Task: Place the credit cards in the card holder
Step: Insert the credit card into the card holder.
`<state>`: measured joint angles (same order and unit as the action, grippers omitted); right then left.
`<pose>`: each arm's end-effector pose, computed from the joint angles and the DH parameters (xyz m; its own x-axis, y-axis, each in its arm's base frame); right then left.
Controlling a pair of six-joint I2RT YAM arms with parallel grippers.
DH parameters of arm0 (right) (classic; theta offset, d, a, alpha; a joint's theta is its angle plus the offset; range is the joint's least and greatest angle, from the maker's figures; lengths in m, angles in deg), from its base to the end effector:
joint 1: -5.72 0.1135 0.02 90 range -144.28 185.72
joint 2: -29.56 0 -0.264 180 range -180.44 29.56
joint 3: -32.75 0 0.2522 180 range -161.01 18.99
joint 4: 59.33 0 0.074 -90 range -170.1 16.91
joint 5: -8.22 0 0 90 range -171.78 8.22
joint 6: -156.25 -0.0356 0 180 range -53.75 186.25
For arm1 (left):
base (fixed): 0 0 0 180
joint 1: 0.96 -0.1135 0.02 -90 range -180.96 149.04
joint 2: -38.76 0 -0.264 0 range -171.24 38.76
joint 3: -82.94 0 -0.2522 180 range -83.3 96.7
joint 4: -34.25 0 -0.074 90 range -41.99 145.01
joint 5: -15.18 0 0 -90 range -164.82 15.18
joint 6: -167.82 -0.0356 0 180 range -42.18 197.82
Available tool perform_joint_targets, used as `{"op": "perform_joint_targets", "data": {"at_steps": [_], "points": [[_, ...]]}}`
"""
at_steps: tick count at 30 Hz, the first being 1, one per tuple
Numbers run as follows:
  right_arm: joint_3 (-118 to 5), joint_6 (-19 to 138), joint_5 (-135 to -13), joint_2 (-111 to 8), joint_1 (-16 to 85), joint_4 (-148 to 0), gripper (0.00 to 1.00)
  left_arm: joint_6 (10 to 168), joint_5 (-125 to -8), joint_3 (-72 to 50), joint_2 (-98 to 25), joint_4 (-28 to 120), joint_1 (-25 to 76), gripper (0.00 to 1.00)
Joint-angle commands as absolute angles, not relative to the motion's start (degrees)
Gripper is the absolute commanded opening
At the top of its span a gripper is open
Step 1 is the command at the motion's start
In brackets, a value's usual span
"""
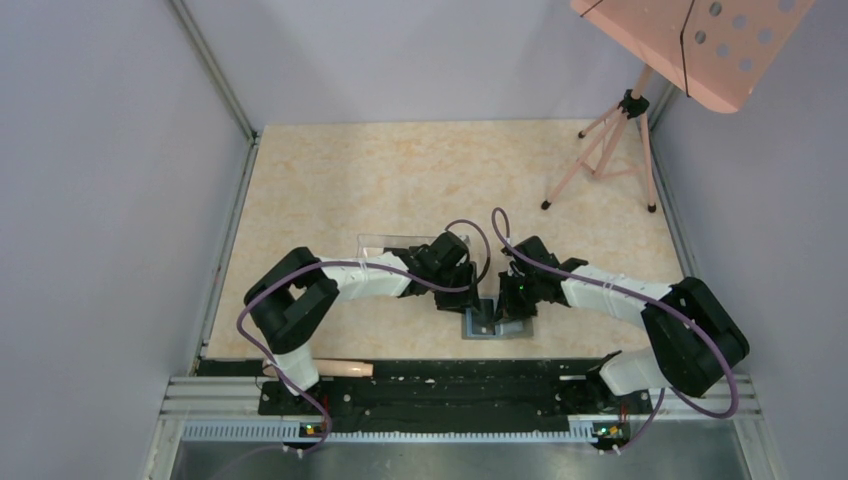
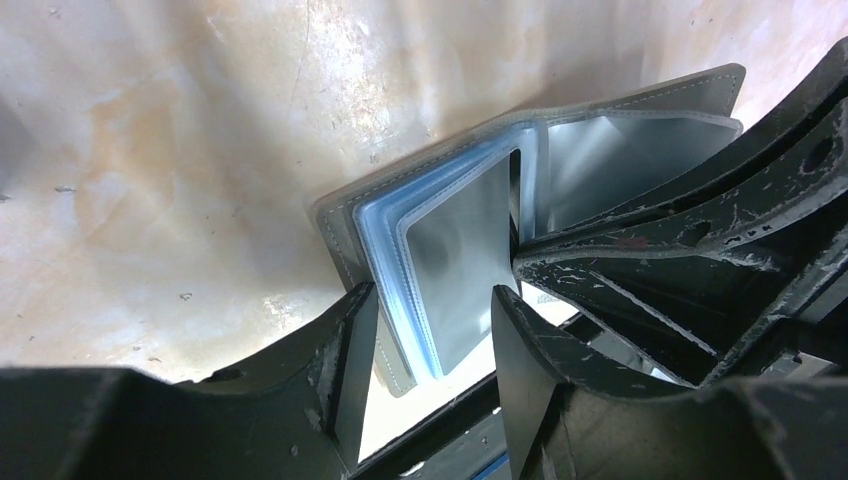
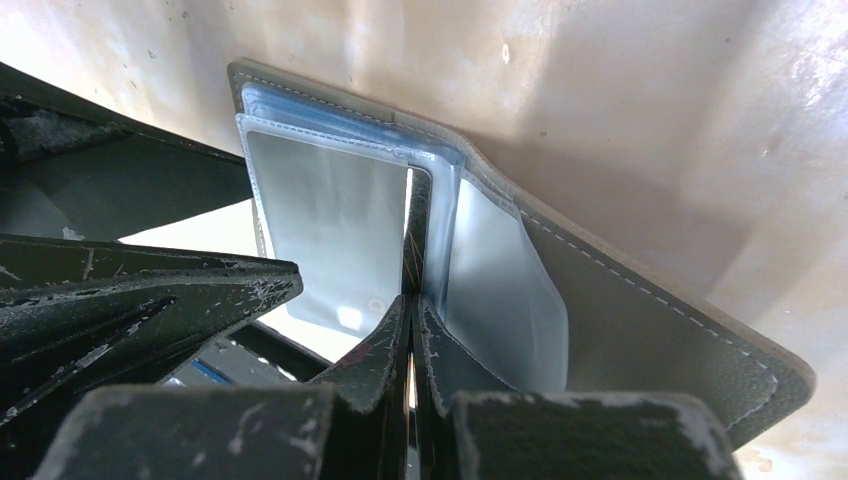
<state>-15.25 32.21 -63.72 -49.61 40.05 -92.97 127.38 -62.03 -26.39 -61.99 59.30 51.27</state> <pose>0.1854 0.1400 0.1447 -0.9804 -0.0250 -0.1957 -0.1163 0.8746 0.4707 0.2079 -0.2812 0.1573 -0.9717 0.0422 -0.2326 0.1678 0.8161 -0.5529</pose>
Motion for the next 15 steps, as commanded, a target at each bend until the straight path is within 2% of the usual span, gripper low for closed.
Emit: {"op": "perform_joint_targets", "data": {"at_steps": [1, 15], "points": [[-14.50, 32.71, -63.96, -51.53, 39.91, -91.43, 0.00, 126.33, -60.11, -27.58, -60.38, 56.06, 51.08, 0.50], [-14.51, 32.86, -63.06, -52.88, 39.92, -90.76, 0.00, 125.53, -61.55, -26.16, -58.33, 57.48, 51.71, 0.47]]}}
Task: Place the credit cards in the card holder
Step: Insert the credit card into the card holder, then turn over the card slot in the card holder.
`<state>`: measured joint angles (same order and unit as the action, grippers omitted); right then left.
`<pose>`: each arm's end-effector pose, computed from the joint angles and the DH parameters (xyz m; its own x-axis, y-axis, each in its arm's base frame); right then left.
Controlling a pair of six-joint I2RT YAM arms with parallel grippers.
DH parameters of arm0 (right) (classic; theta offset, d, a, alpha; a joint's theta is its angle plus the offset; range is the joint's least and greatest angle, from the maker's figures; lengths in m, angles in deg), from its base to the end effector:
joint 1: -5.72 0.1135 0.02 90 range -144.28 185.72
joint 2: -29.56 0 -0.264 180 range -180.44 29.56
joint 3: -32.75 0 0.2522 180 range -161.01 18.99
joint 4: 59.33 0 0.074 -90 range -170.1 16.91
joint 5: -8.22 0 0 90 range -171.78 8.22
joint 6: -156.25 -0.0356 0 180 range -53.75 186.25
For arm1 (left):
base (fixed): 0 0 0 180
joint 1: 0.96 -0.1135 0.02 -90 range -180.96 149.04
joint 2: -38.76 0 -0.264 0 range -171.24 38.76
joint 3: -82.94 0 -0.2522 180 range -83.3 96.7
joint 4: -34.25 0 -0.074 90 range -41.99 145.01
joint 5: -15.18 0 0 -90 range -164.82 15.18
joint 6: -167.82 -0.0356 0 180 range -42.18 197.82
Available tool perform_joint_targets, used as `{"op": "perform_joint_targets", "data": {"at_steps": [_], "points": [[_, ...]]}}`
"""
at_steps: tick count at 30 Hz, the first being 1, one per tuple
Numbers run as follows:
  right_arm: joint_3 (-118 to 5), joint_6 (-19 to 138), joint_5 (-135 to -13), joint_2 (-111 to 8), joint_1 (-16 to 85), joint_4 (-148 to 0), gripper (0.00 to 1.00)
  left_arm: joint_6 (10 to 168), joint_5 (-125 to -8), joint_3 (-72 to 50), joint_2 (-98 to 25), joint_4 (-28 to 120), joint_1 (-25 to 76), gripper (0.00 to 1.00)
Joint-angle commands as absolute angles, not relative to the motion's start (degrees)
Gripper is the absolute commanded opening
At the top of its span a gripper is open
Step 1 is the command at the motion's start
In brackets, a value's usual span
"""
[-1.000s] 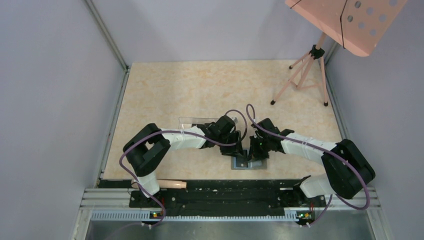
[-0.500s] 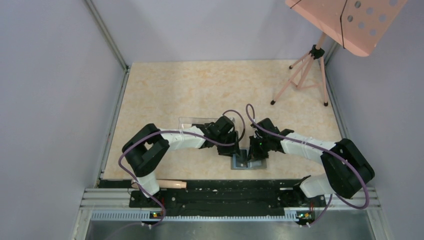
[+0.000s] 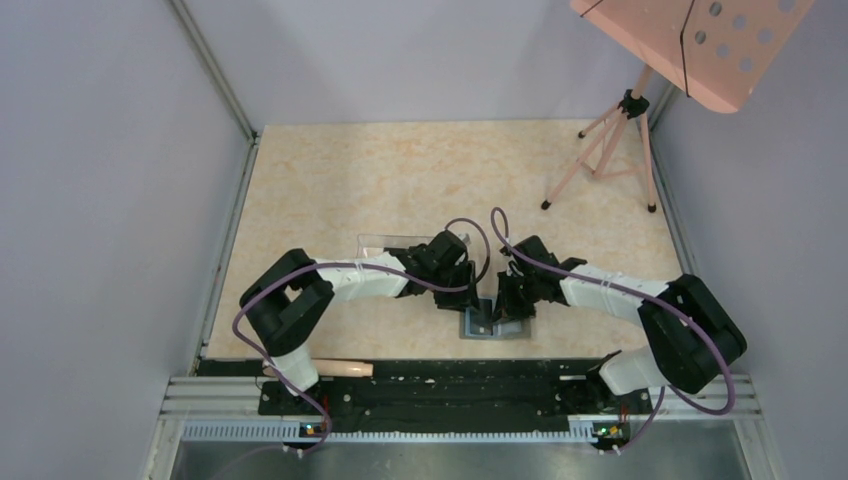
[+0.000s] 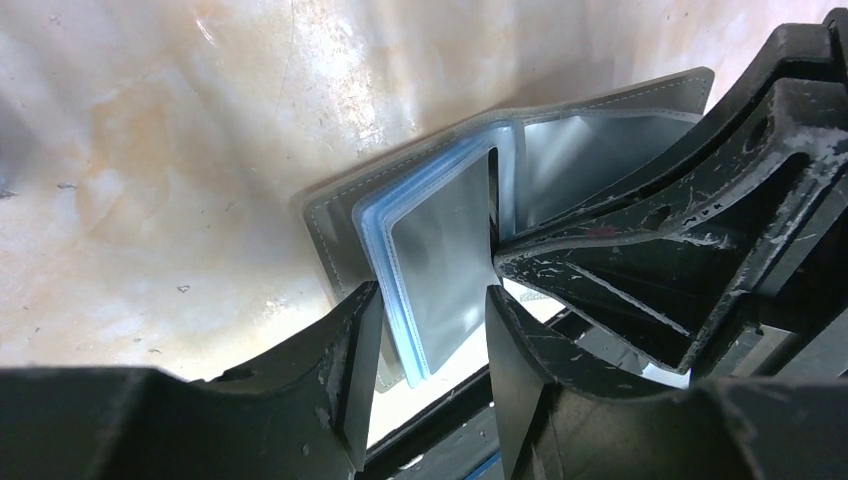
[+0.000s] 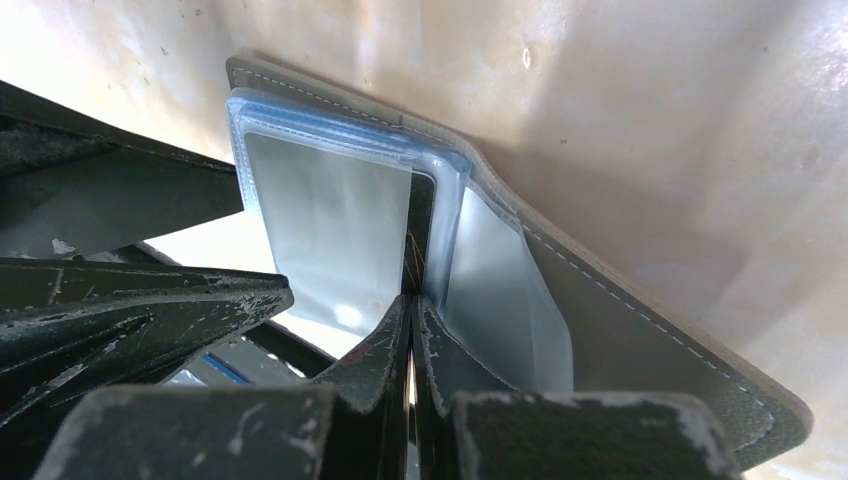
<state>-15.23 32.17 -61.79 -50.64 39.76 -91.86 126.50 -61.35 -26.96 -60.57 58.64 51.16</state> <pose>0.1873 0.1412 0.1420 -0.9832 -0.0287 -0.1801 -0.1158 0.8611 0.4951 0.2067 -0.2792 0.1634 -0.9666 0.0530 -0.2508 0.1916 0.7995 -0.5693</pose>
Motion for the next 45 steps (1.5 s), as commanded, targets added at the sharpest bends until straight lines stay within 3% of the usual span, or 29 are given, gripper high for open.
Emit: {"op": "perform_joint_targets", "data": {"at_steps": [1, 11, 21, 36, 45], "points": [[-14.51, 32.88, -63.05, -52.92, 39.97, -90.76, 0.00, 125.17, -62.34, -25.48, -58.43, 58.70, 51.84, 0.47], [-14.60, 32.88, -62.84, -53.23, 39.92, -90.59, 0.00, 124.10, -69.17, -22.76, -57.12, 66.43, 53.13, 0.50], [-14.59, 32.99, -62.63, -53.58, 39.92, -90.50, 0.00, 123.58, -63.56, -22.25, -59.68, 62.27, 53.69, 0.41], [-14.59, 33.03, -62.27, -54.21, 39.91, -90.22, 0.00, 123.62, -67.18, -20.33, -61.91, 68.36, 53.80, 0.47], [-14.66, 33.13, -62.13, -54.19, 39.91, -90.21, 0.00, 122.62, -63.89, -20.00, -61.89, 64.65, 54.32, 0.36]]}}
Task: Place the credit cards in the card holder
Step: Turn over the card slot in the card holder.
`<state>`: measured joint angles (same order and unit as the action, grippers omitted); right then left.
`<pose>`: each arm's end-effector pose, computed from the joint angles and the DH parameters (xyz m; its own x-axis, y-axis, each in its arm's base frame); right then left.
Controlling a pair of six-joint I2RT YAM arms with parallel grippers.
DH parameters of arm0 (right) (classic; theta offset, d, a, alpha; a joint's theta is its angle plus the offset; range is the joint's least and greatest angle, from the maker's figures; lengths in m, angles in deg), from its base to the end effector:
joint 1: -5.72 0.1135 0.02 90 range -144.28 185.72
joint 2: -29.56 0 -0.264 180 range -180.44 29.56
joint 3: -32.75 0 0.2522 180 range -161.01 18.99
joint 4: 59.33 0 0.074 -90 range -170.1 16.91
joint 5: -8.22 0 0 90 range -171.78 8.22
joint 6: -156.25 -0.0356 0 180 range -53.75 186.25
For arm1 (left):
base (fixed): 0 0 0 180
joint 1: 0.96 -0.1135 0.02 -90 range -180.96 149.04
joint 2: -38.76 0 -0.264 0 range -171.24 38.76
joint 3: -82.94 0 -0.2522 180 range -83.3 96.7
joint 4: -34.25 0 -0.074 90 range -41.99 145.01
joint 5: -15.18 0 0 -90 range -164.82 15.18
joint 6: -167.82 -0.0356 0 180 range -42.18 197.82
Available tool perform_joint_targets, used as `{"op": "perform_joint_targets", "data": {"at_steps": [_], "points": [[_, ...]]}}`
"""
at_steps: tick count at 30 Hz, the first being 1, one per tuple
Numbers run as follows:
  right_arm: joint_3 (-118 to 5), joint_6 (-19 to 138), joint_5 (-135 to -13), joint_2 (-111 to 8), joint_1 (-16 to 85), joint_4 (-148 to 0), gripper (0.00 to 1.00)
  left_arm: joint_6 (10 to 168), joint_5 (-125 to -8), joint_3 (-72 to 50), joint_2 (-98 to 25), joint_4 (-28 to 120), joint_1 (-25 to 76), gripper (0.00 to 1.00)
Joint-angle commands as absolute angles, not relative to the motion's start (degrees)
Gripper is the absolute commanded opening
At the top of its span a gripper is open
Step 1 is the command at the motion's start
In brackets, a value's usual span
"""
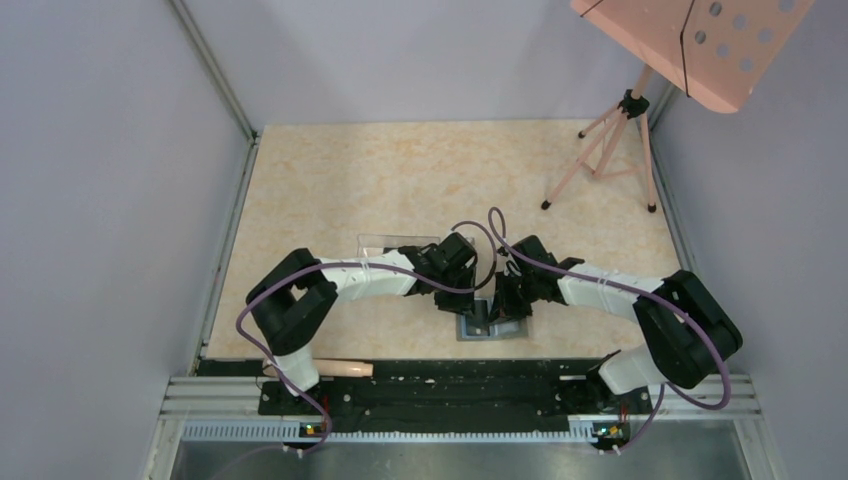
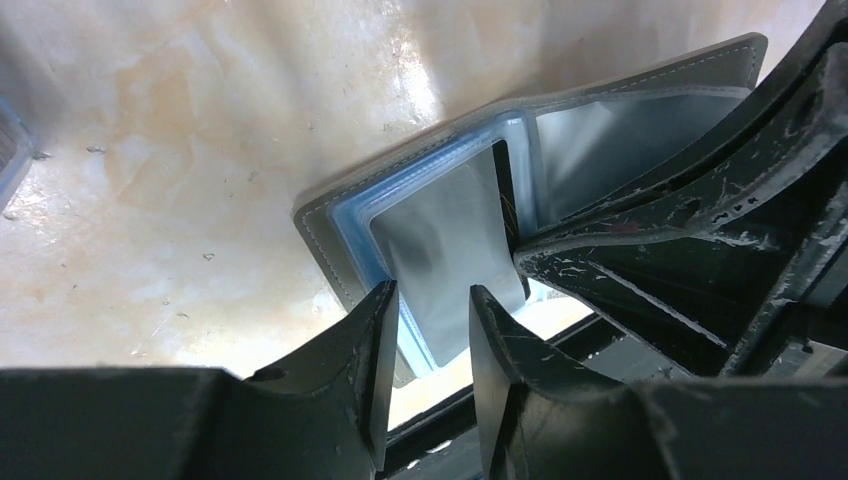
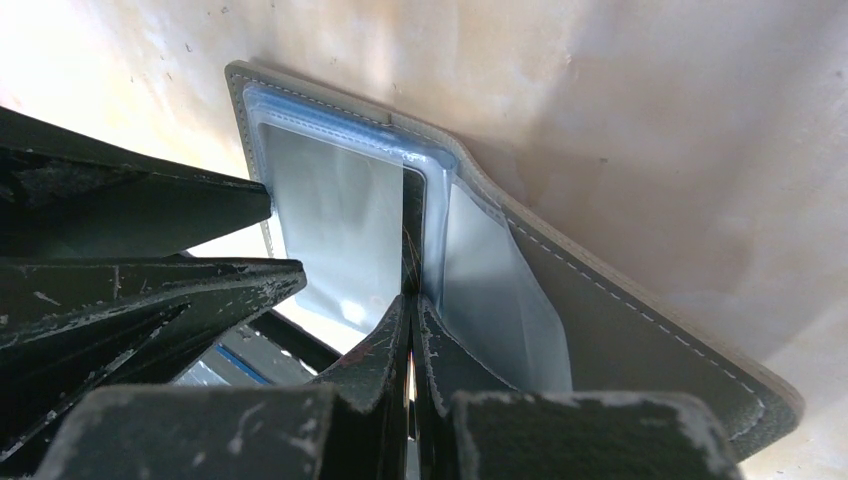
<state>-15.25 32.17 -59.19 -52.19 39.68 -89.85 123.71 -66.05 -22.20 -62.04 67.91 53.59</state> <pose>0.1899 0.1444 0.1384 -0.9854 -0.0399 -0.1657 -0.1231 0.8391 0.5299 0.1995 -0.2895 0.1683 -0.9584 0.1226 -0.2578 0.2323 0.8597 -0.4549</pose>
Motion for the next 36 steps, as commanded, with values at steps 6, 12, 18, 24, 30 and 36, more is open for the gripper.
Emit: {"op": "perform_joint_targets", "data": {"at_steps": [6, 12, 18, 24, 30, 36], "points": [[-14.72, 33.10, -61.76, -53.95, 39.96, -89.99, 0.00, 122.87, -62.50, -20.82, -60.34, 61.59, 54.50, 0.35], [-14.59, 32.86, -61.48, -54.01, 39.91, -89.54, 0.00, 123.42, -62.44, -22.21, -58.82, 59.88, 54.50, 0.35], [-14.50, 32.87, -61.37, -54.20, 39.91, -89.43, 0.00, 123.99, -62.57, -23.58, -57.57, 58.45, 54.41, 0.36], [-14.51, 32.66, -60.29, -53.58, 39.91, -88.60, 0.00, 125.13, -60.85, -25.08, -55.83, 54.71, 54.14, 0.36], [-14.51, 30.87, -57.35, -51.69, 39.20, -86.54, 0.00, 125.84, -58.13, -25.74, -55.36, 51.33, 54.15, 0.36], [-15.35, 29.95, -57.03, -48.24, 37.79, -88.12, 0.27, 126.63, -54.87, -25.78, -57.48, 48.53, 54.07, 0.36]]}}
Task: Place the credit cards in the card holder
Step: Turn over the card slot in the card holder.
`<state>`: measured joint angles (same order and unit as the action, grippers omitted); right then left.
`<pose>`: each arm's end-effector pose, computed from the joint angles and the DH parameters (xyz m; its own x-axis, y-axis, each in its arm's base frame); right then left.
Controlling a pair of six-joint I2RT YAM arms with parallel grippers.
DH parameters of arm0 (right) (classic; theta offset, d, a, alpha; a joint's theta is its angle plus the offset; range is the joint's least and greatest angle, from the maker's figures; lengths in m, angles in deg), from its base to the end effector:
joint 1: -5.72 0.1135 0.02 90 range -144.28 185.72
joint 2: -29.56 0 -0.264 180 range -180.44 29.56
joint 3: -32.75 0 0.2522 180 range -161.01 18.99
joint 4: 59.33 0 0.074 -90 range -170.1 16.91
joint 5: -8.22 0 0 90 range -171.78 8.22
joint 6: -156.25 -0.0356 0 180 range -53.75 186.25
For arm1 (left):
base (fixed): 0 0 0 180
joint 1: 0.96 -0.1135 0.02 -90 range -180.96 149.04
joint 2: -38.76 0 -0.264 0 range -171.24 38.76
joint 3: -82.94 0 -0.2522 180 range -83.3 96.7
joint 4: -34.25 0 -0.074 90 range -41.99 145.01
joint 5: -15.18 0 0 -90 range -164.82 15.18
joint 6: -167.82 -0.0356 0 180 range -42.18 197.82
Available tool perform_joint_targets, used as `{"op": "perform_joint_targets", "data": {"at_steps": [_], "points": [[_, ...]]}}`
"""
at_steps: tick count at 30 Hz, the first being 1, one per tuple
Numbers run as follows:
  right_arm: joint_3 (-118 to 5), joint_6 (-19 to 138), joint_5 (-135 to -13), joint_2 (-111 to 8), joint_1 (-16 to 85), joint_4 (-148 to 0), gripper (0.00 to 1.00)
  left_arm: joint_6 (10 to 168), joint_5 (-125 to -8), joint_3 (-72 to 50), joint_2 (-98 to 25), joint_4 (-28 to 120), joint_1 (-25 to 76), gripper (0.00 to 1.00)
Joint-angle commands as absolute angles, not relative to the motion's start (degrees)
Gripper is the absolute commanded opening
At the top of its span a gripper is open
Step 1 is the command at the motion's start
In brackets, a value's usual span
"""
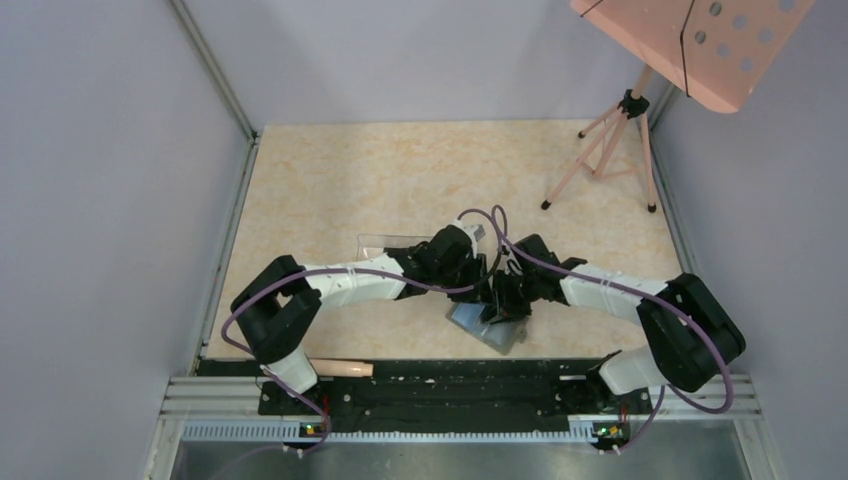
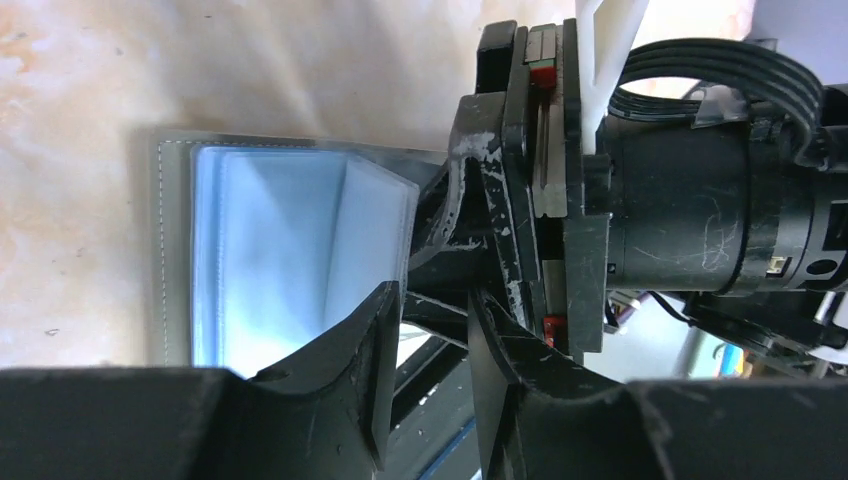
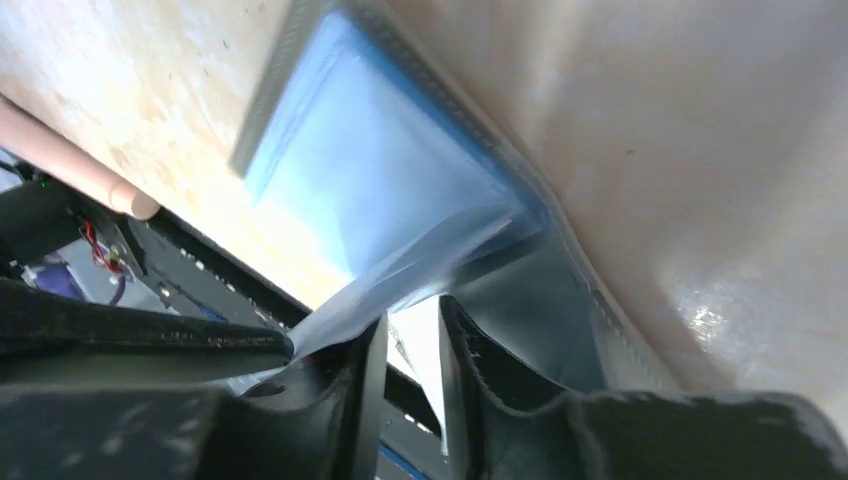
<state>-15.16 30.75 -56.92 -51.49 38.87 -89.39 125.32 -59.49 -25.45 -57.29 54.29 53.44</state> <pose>0.1911 0.1427 0.1415 -0.9887 -0.0164 -0.1492 -0.0992 0.8175 0.5673 0.1988 -0.2939 0.1958 -0.9347 0.0841 -0.3455 0.3032 0.6957 -0.6512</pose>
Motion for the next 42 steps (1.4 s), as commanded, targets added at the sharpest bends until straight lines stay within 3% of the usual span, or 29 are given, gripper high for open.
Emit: {"op": "perform_joint_targets", "data": {"at_steps": [1, 8, 24, 35, 39, 42], "points": [[-15.56, 30.03, -57.42, -47.61, 37.46, -88.87, 0.32, 126.68, -54.52, -25.63, -57.90, 48.51, 54.02, 0.36], [-16.50, 29.71, -59.16, -41.81, 35.99, -94.33, 0.53, 127.21, -53.63, -24.74, -59.94, 48.57, 53.89, 0.36], [-17.74, 32.09, -62.59, -30.63, 30.67, -99.79, 0.70, 130.24, -42.53, -22.50, -68.46, 40.99, 53.89, 0.42], [-18.68, 34.31, -57.89, -33.27, 30.61, -98.42, 0.68, 126.56, -55.80, -22.14, -64.51, 56.68, 53.02, 0.41], [-19.72, 34.28, -55.07, -34.30, 30.63, -96.63, 0.60, 125.25, -59.66, -21.65, -64.46, 61.82, 53.01, 0.38], [-20.58, 33.95, -53.13, -35.56, 30.63, -95.72, 0.48, 124.54, -62.00, -21.47, -65.13, 64.80, 52.95, 0.35]]}}
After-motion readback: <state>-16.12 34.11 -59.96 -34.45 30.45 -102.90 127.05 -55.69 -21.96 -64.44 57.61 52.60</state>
